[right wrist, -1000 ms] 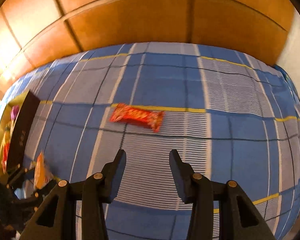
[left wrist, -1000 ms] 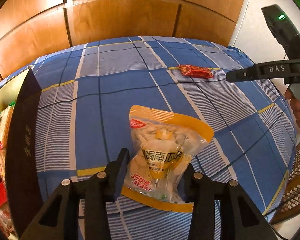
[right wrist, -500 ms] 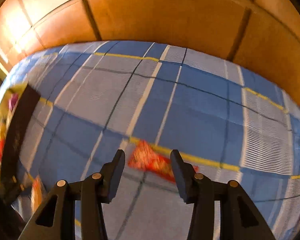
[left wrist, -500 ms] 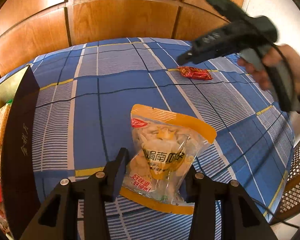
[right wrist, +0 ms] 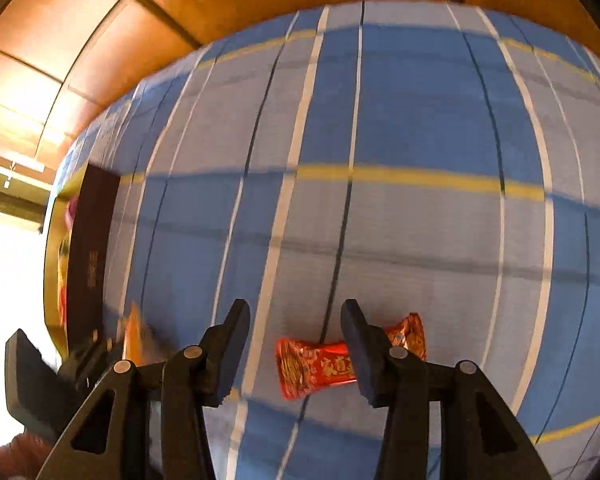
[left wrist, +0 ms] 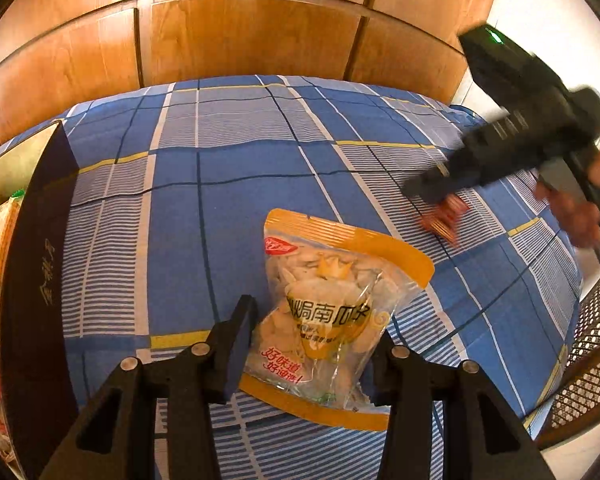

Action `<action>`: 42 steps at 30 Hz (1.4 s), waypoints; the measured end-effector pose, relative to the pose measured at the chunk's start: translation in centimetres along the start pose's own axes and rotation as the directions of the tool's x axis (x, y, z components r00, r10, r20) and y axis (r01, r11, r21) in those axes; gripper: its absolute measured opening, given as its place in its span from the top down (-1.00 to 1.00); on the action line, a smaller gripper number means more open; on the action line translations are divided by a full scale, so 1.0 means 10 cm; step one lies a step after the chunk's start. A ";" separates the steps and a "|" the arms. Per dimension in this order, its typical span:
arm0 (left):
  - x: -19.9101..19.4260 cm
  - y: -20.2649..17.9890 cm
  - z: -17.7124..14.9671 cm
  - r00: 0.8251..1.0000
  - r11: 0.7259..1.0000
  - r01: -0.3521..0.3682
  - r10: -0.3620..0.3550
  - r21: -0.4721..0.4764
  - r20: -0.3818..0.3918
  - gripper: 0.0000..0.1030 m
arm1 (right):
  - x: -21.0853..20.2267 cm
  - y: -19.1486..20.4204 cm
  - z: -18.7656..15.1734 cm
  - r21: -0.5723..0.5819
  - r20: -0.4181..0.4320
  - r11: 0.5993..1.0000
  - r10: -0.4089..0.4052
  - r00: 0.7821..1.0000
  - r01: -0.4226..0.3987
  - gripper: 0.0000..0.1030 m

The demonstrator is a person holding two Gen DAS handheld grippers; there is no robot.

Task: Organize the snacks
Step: 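Grasp the clear orange-topped bag with the left tool while the right tool grasps the red-gold candy, then carry the clear orange-topped bag into the gold tray and open the left tool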

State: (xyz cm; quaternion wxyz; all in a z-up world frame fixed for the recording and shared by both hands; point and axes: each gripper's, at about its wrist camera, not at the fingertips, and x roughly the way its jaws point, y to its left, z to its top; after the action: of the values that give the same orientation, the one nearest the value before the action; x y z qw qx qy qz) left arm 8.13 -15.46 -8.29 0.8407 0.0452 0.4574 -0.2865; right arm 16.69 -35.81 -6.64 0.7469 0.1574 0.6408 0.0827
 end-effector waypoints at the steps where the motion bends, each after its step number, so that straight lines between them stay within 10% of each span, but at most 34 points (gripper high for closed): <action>1: 0.00 0.00 0.00 1.000 1.000 0.000 0.000 -0.002 0.000 0.09 | 0.00 0.00 0.00 0.000 0.000 1.000 0.000 1.000 0.000 0.07; 18: -0.02 -0.01 0.00 1.000 1.000 -0.017 0.017 -0.001 -0.006 0.08 | -0.22 -0.30 -0.55 0.336 0.127 0.940 -0.106 0.986 0.058 0.07; 23: -0.01 -0.03 0.01 0.999 0.999 -0.033 0.033 0.010 -0.009 0.08 | -0.05 0.13 -0.34 0.065 0.152 0.964 -0.263 0.953 0.256 0.54; 29: 0.00 -0.06 0.01 0.999 0.999 -0.049 0.049 0.018 -0.010 0.07 | 0.13 0.50 -0.40 -0.213 0.114 0.917 -0.320 0.941 0.338 0.34; 42: -0.02 -0.10 -0.01 0.996 0.996 -0.085 0.086 0.033 -0.012 0.14 | 0.16 0.64 -0.59 -0.283 0.208 0.854 -0.390 0.897 0.437 0.57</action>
State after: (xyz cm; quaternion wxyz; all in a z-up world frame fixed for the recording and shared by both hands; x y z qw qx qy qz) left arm 7.44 -16.15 -7.98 0.8483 0.0803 0.4559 -0.2573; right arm 11.66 -28.50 -6.68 0.8065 -0.1030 0.5821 0.0120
